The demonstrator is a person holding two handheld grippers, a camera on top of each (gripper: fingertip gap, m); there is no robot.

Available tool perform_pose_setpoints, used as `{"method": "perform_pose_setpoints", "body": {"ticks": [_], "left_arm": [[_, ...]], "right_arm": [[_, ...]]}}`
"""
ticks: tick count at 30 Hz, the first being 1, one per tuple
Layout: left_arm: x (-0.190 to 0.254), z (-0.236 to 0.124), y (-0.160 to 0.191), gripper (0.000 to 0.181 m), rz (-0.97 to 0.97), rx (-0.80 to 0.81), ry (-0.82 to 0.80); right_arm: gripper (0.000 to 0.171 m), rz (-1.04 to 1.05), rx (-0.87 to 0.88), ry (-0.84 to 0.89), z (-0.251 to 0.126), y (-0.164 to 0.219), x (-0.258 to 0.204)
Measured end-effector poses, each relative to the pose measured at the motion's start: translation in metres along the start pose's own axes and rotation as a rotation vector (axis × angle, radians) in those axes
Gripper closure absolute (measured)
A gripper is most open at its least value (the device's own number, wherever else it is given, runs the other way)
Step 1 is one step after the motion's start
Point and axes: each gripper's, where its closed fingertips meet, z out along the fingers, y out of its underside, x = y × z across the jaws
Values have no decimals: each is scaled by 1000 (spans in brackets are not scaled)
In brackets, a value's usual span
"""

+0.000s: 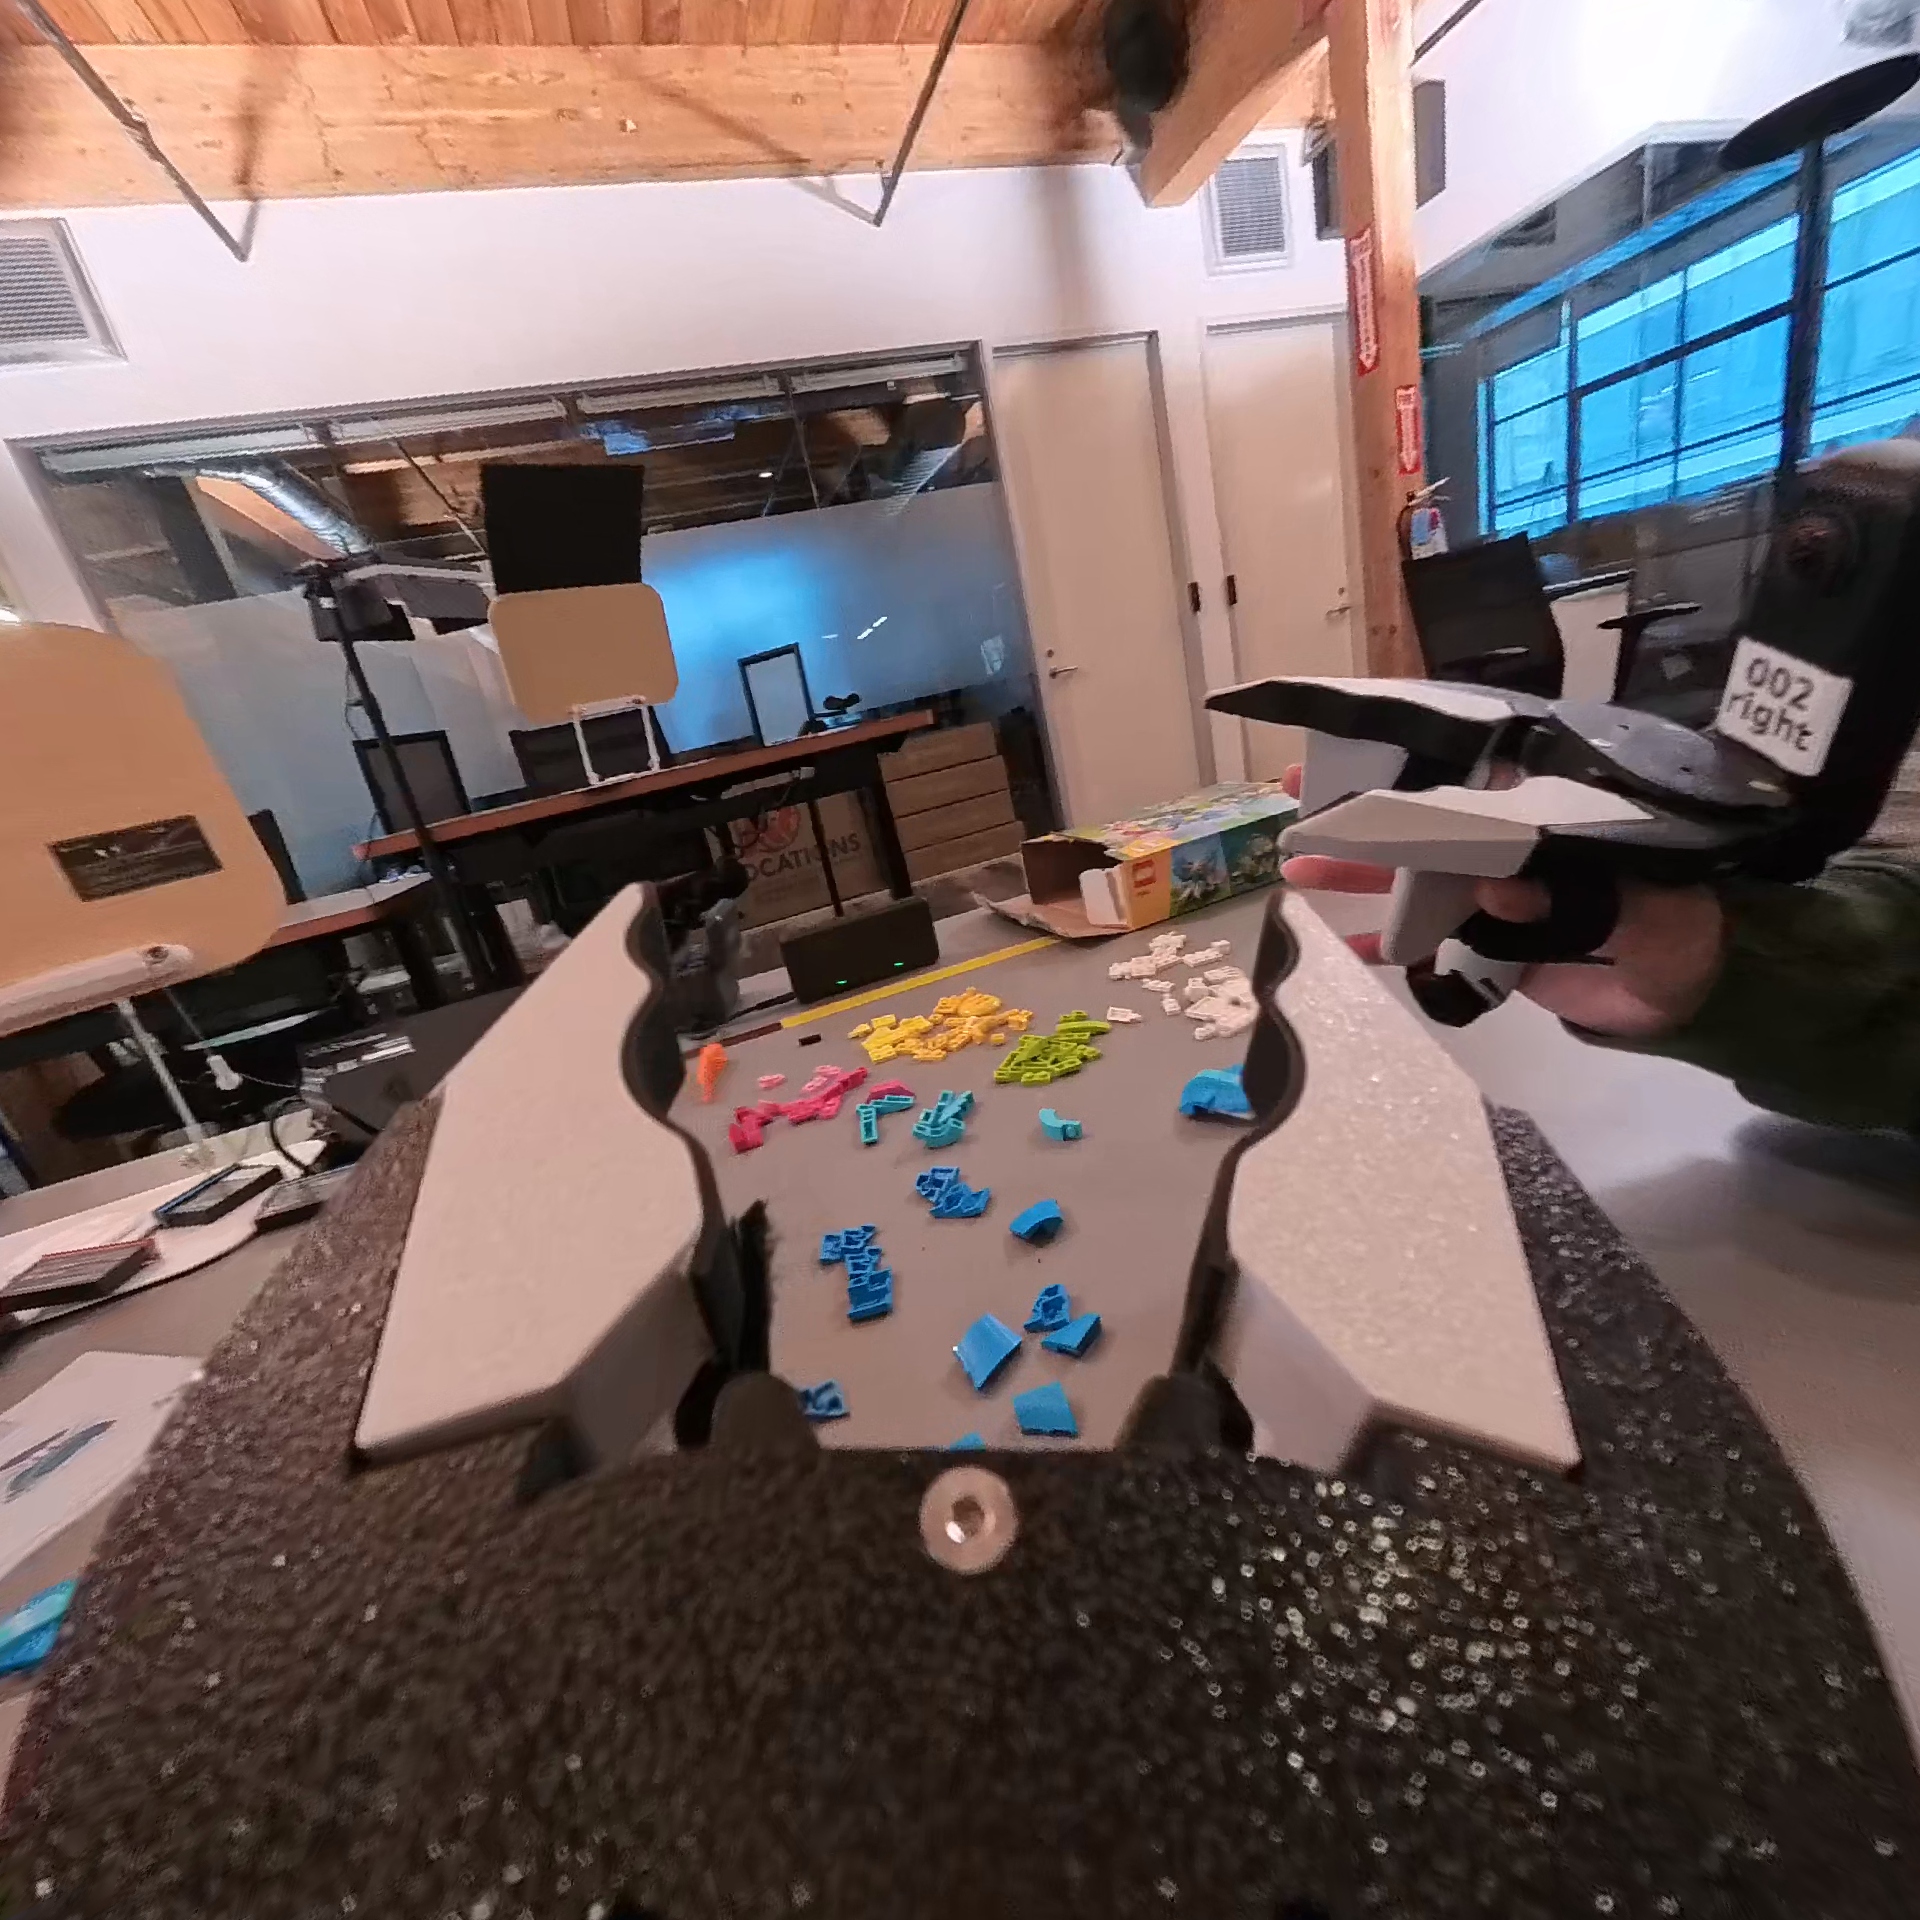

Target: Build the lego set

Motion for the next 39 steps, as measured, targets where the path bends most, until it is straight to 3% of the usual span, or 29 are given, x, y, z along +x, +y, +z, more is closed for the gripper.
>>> {"method": "perform_pose_setpoints", "body": {"ticks": [7, 15, 20, 25, 32, 39], "left_arm": [[2, 0, -14, 60, 77, 1, -74], [-4, 11, -38, 41, 105, -38, -185], [-14, 33, -25, 22, -21, -134, -173], [-17, -4, -14, 22, -22, -137, -222], [-44, -54, -36, 22, 29, -91, -297], [-63, -75, -37, 23, 16, -132, -300]], "right_arm": [[81, 5, 45, 47, -8, -3, 10], [53, 43, 100, 187, -20, -16, 39], [46, 102, 75, 195, -14, -5, 43], [45, 84, 16, 176, -12, 9, 35], [46, 144, -1, 188, -14, 17, 39], [50, 14, 4, 91, 26, -35, 19]]}}
